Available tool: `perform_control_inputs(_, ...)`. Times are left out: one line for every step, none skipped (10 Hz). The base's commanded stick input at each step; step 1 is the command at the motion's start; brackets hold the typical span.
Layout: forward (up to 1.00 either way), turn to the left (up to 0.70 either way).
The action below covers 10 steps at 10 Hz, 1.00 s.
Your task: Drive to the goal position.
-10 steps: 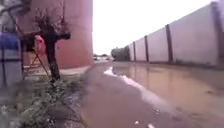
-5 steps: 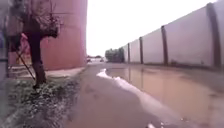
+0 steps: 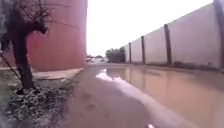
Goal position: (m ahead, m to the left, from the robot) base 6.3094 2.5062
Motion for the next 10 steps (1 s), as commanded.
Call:
perform_control_inputs(0.0, 0.0)
perform_control_inputs(0.08, 0.0)
perform_control_inputs(0.44, 0.0)
perform_control_inputs(0.5, 0.0)
perform_control_inputs(0.5, 0.19)
perform_control_inputs(0.5, 0.5)
perform_control_inputs(0.5, 0.5)
perform_control_inputs(0.5, 0.5)
perform_control_inputs(0.5, 0.5)
perform_control_inputs(0.5, 0.5)
